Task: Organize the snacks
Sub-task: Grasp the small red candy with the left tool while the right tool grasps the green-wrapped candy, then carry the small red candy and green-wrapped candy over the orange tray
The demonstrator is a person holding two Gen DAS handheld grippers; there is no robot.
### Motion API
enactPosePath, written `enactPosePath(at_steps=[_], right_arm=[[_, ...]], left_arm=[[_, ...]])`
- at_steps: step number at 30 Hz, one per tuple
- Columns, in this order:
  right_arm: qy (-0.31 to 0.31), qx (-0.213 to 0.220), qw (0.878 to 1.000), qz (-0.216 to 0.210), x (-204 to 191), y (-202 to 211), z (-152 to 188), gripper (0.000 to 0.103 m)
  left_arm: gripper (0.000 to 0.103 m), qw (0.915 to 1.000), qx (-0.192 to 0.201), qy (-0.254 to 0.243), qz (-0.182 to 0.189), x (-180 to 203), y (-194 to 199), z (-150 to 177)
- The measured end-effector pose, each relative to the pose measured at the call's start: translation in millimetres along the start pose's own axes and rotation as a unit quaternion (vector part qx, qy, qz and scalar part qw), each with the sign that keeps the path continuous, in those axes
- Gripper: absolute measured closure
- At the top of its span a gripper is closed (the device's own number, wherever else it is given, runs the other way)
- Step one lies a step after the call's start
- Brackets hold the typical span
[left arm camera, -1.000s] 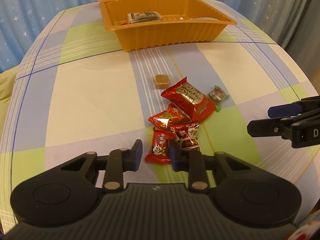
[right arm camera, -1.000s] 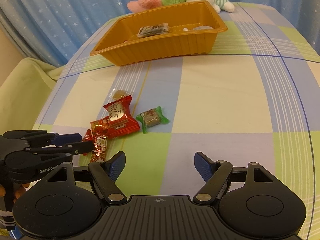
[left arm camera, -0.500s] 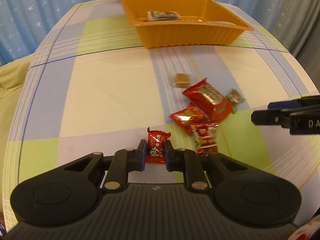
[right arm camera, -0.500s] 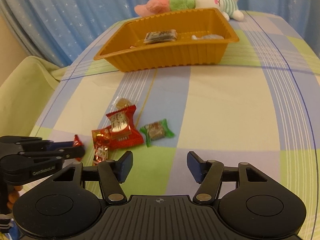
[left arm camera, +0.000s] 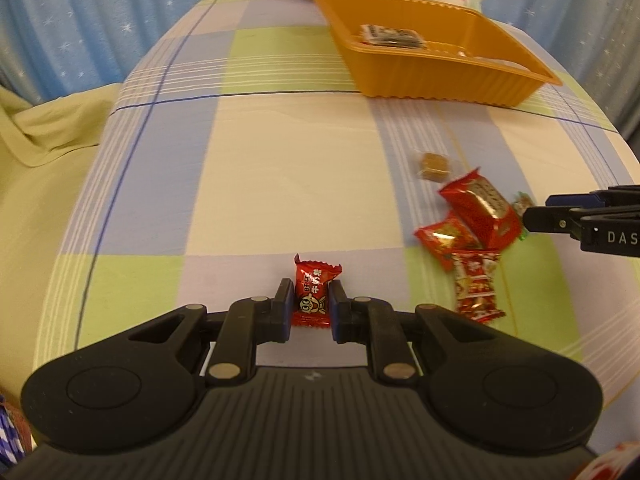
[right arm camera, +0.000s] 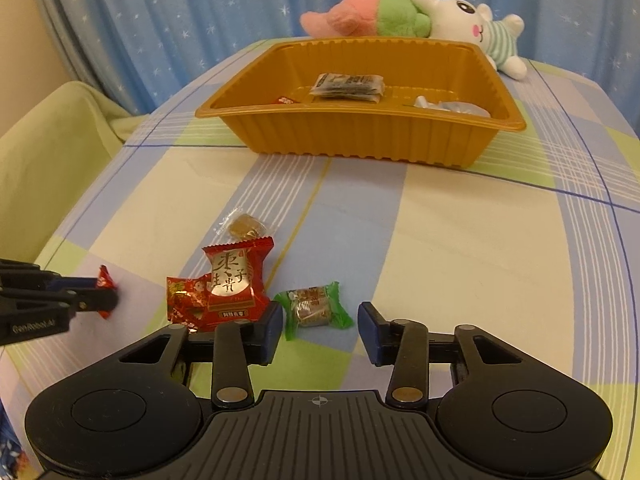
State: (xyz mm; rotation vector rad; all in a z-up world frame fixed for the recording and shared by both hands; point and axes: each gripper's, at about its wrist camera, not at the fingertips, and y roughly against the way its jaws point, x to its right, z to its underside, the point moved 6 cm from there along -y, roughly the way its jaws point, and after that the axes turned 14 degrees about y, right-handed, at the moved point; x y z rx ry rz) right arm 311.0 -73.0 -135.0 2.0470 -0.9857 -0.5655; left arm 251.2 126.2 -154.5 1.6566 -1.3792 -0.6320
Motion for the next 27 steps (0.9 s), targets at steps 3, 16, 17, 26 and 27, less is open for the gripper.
enactPosePath(at_steps=[3,16,17,26,27], right_arm=[[0.010,-0.005,1.000,0.000,0,-5,-2,0.065],[0.068,-0.010,0.998,0.005,-10,-17,-5,0.077],[0.074,-0.010,0.997,0.006,-11,-16,-4,0.077],[0.066,-0.007,0.998,0.005,-10,-10,-6,0.079],[0.063,-0.006,0.998,0.004,-9,-9,-7,0.079]], left_arm=[[0.087,1.0000,0.001,0.007,-0.004,-6,0,-2],[0.087,0.9999,0.002,0.010,-0.007,-9,-1,-2],[0.087,0.9999,0.002,0.010,-0.007,-9,-1,-2],[0.087,0.9999,0.002,0.010,-0.009,-9,0,-3],[0.087,0.9999,0.003,0.009,-0.008,-9,0,-3]])
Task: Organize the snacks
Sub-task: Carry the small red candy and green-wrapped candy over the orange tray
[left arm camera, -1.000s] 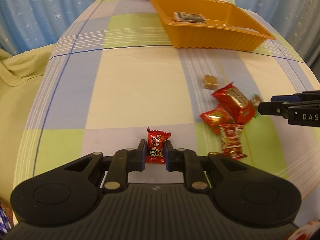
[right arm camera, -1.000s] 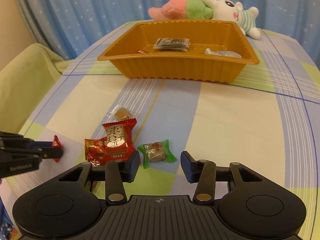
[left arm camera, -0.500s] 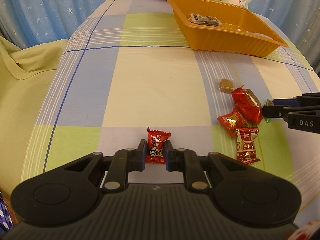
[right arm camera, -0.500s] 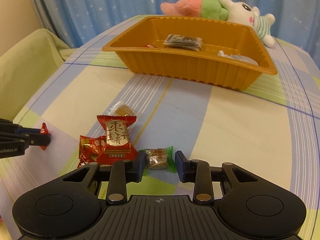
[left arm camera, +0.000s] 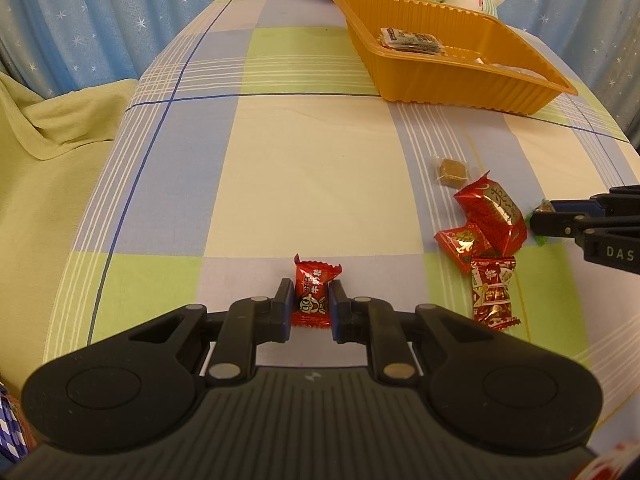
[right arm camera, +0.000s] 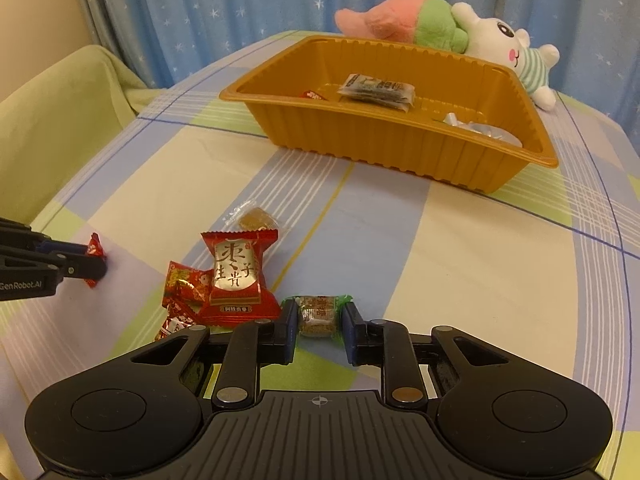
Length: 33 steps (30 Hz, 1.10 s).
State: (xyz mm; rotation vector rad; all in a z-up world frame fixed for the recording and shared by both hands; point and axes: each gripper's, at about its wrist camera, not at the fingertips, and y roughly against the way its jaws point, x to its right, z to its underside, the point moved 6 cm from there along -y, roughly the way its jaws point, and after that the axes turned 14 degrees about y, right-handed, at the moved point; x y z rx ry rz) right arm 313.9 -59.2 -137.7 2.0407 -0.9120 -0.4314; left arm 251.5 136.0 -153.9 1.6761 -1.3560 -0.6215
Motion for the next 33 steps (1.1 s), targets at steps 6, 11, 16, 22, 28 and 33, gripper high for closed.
enactPosePath(at_steps=[6,11,16,22,28,33], right_arm=[[-0.011,0.013,1.000,0.002,6,11,-5,0.079],[-0.034,0.028,0.999,0.002,17,22,-12,0.079],[-0.081,0.047,0.996,0.001,40,36,-20,0.079],[-0.131,0.078,0.988,0.002,74,54,-34,0.079],[-0.149,0.108,0.983,0.007,98,65,-56,0.079],[-0.150,0.127,0.981,0.009,108,67,-77,0.079]], left_arm=[[0.087,1.0000,0.007,-0.004,0.002,5,5,-4],[0.087,0.9997,0.021,-0.008,0.010,11,14,-16],[0.087,0.9986,0.043,-0.014,0.026,21,25,-38],[0.087,0.9958,0.073,-0.026,0.048,41,33,-74],[0.087,0.9917,0.093,-0.047,0.075,76,34,-105],[0.087,0.9882,0.102,-0.063,0.096,107,28,-127]])
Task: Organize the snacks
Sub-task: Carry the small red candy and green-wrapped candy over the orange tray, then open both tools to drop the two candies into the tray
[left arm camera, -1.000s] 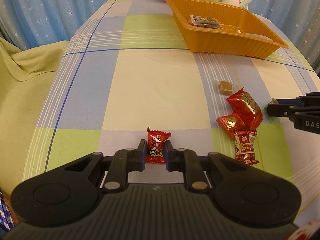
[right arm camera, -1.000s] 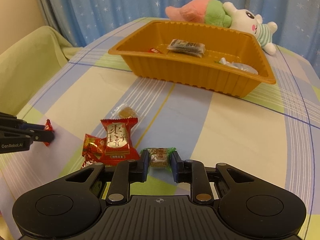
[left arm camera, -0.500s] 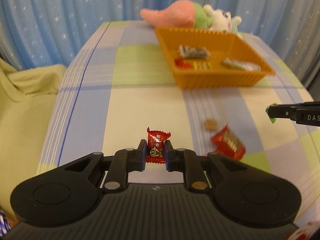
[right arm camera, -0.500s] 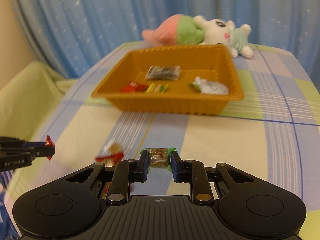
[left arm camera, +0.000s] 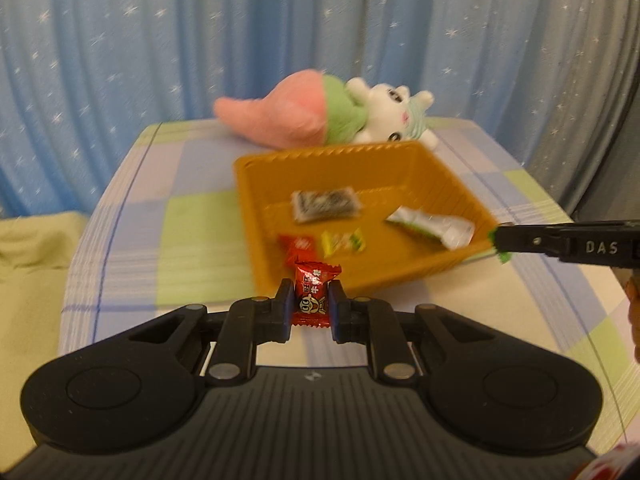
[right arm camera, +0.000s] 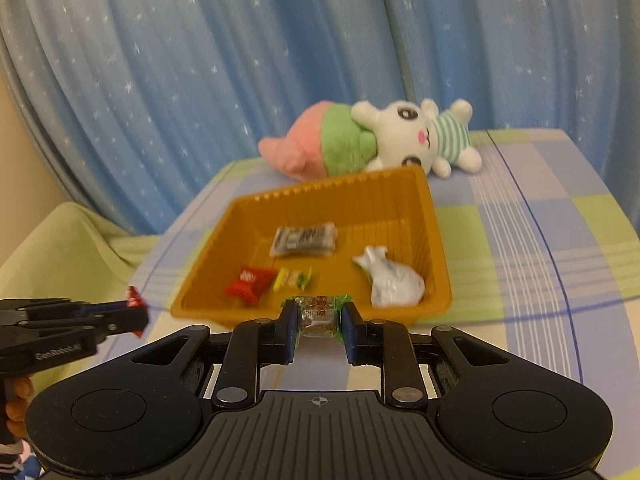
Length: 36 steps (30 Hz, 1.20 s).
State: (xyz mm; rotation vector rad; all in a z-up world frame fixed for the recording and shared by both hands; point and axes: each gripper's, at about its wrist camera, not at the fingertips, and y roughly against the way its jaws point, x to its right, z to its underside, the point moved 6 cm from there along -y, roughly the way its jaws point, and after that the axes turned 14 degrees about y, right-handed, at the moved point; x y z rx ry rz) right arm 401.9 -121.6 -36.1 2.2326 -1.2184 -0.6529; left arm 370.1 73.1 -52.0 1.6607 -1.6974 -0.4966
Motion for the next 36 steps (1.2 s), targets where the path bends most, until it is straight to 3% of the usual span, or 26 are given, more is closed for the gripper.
enactPosePath(at_steps=[12,28,36], right_arm=[[-0.011,0.007,1.000,0.005,13,-26,-24,0.079],[-0.028,-0.011,0.999,0.013,28,-52,-21,0.079],[-0.032,-0.015,0.999,0.014,33,-63,-23,0.079]], left_arm=[[0.087,0.9993,-0.017,-0.022,0.025,34,-49,-32],[0.087,0.9960,-0.084,-0.017,0.024,34,-109,-28],[0.087,0.9947,-0.099,-0.015,0.022,33,-123,-26]])
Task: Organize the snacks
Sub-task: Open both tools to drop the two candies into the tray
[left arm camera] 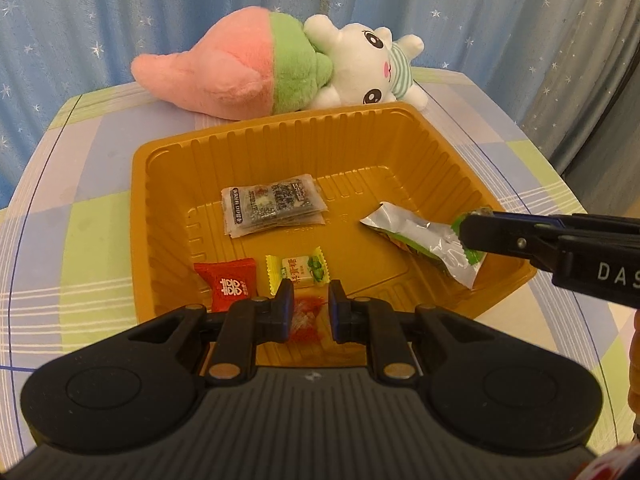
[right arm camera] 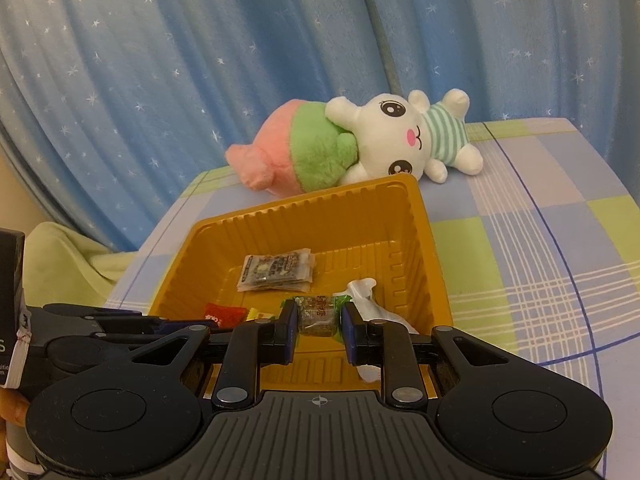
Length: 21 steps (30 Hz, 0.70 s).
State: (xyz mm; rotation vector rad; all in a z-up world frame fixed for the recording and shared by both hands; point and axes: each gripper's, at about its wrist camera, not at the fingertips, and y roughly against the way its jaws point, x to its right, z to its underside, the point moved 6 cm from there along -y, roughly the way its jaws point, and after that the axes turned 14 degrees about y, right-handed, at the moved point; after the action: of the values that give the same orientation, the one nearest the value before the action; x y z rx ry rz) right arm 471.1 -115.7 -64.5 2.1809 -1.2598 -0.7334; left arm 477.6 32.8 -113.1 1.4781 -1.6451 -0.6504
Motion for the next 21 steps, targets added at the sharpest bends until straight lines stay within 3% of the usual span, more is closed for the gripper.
enactPosePath(at_steps=[8,21], right_arm=[[0.003,-0.001,1.000,0.001,2,-5,-4,0.079],[0.017,-0.005,1.000,0.004,0,-24,-17,0.079]], left_arm=[[0.078,0.9998,0.012,0.010,0.009,0,4,-7],[0.077,0.9990,0.040,0.020,0.003,-9,18,-22]])
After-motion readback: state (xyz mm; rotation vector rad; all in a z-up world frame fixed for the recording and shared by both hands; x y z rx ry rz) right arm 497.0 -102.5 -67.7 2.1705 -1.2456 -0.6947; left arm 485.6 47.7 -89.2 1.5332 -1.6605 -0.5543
